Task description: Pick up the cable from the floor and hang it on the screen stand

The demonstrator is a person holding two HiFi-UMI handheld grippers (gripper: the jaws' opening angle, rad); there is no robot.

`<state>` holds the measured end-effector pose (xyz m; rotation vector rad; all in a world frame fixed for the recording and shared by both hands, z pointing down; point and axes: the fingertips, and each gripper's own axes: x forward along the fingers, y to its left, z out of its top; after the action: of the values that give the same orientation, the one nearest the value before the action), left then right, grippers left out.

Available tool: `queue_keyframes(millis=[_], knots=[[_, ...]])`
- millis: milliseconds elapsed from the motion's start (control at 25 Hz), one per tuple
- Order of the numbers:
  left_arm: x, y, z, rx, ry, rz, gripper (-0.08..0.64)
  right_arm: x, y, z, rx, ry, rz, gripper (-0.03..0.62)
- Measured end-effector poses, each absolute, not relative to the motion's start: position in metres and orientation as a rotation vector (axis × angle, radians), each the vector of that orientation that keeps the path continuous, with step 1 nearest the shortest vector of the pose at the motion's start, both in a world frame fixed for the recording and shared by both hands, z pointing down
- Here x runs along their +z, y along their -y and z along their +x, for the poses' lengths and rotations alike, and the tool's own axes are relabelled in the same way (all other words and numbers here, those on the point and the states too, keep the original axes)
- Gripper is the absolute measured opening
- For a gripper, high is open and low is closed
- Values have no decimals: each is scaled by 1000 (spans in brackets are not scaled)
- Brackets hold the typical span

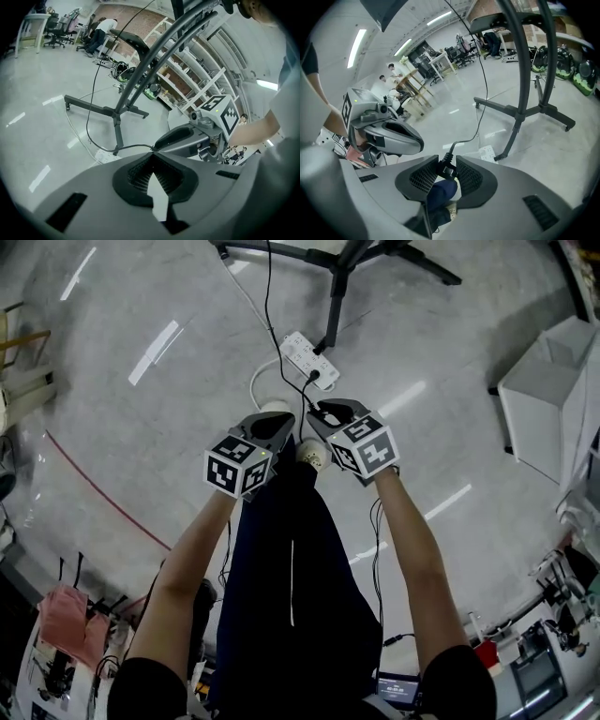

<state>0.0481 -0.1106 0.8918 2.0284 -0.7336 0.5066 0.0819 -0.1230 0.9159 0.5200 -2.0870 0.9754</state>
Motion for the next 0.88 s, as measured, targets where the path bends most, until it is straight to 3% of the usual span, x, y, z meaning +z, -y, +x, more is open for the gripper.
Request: queue_keyframes(millis=[280, 560, 880], knots=[[828, 103, 43, 472, 807, 2018, 6, 841, 118, 77, 1083, 2136, 601, 132], [757, 95, 35, 406, 877, 2022, 6, 757, 111, 73, 1406, 2220, 702, 132], [689, 65, 24, 382, 897, 2039, 6, 678, 93, 71, 1476, 2303, 768, 133]])
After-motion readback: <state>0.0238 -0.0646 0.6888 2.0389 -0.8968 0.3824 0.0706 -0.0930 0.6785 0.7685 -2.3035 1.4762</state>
